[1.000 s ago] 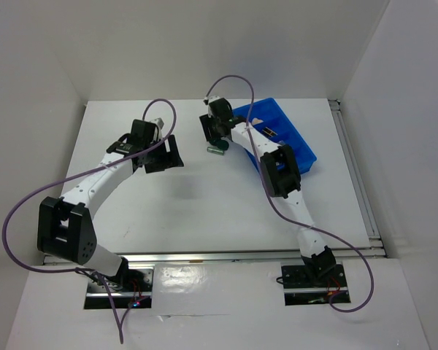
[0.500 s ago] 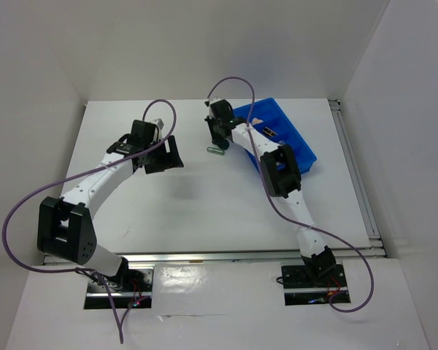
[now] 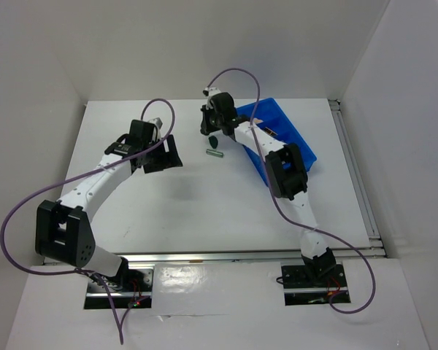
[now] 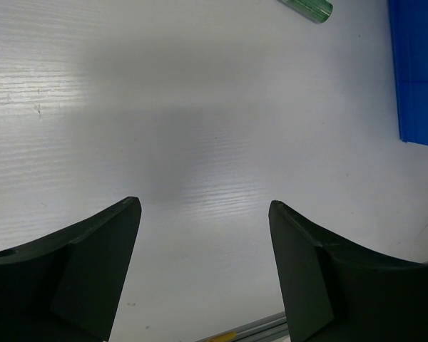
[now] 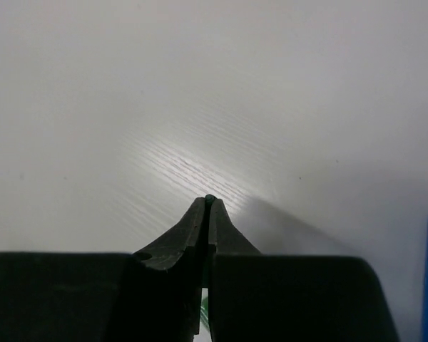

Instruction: Organize the makeup

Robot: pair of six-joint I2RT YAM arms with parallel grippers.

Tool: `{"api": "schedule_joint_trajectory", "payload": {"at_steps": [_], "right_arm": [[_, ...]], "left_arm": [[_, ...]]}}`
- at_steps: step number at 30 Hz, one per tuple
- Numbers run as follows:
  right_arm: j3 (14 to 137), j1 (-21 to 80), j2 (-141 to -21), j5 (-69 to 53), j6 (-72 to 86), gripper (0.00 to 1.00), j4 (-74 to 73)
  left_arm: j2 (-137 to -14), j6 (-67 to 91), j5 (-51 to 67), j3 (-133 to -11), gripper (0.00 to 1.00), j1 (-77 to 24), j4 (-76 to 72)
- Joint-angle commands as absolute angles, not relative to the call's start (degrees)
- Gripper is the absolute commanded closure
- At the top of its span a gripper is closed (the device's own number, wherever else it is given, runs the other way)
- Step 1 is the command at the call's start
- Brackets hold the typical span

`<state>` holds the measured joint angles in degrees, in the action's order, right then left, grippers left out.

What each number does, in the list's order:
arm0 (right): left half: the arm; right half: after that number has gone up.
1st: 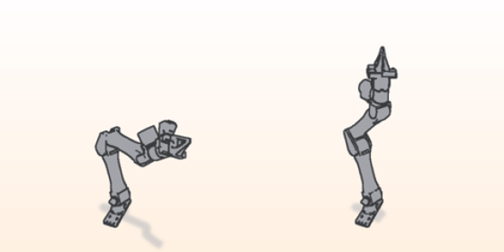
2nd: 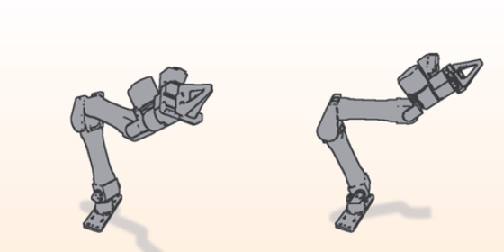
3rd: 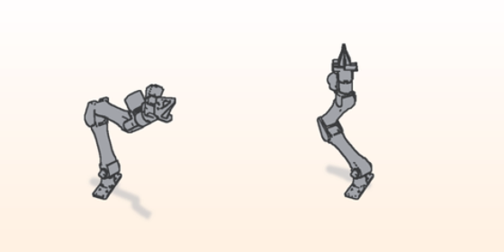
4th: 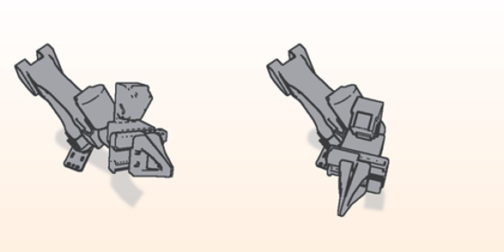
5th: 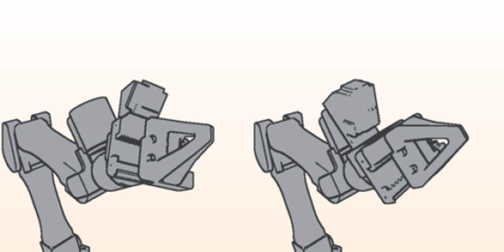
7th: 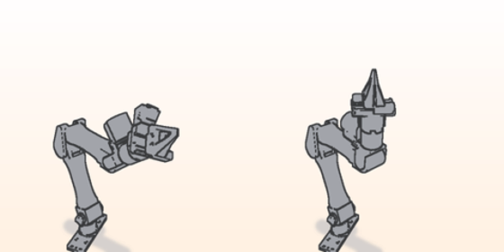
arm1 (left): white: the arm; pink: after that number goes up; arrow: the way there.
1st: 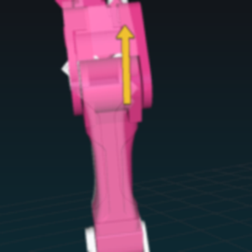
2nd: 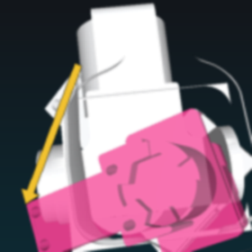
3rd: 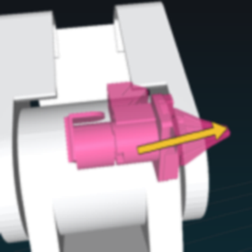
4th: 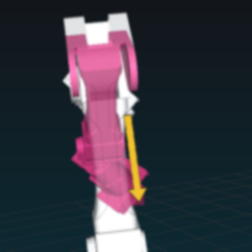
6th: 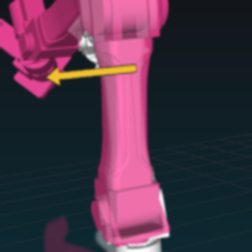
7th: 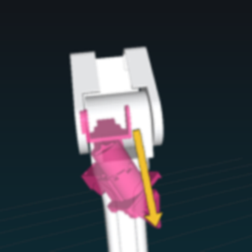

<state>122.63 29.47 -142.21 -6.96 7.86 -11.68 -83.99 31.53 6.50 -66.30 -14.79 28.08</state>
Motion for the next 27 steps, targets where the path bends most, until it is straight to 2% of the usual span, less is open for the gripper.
{"api": "schedule_joint_trajectory", "payload": {"at_steps": [1, 6, 15, 25, 27], "right_arm": [[124.2, 29.9, -135.5, -9.0, 11.1, 0.98, -5.5], [113.2, 26.1, -127.9, -16.7, 17.4, 0.98, 4.1], [117.8, 18.7, -128.8, -11.5, 17.7, 0.98, -2.5], [116.0, 13.8, -129.8, -4.1, 17.0, 0.98, -5.4], [116.0, 13.8, -129.8, -3.3, 16.4, 0.86, -6.1]], "left_arm": [[-82.0, 31.1, 6.6, -66.2, 0.14, -14.9, 27.9], [-81.5, 31.1, 6.1, -66.2, 0.14, -14.9, 27.9], [-82.0, 31.1, 6.1, -67.3, 0.14, -14.9, 27.9], [-83.1, 30.6, 6.7, -67.9, 0.14, -14.9, 27.4], [-83.1, 30.6, 6.7, -67.3, 0.16, -14.9, 27.4]]}}
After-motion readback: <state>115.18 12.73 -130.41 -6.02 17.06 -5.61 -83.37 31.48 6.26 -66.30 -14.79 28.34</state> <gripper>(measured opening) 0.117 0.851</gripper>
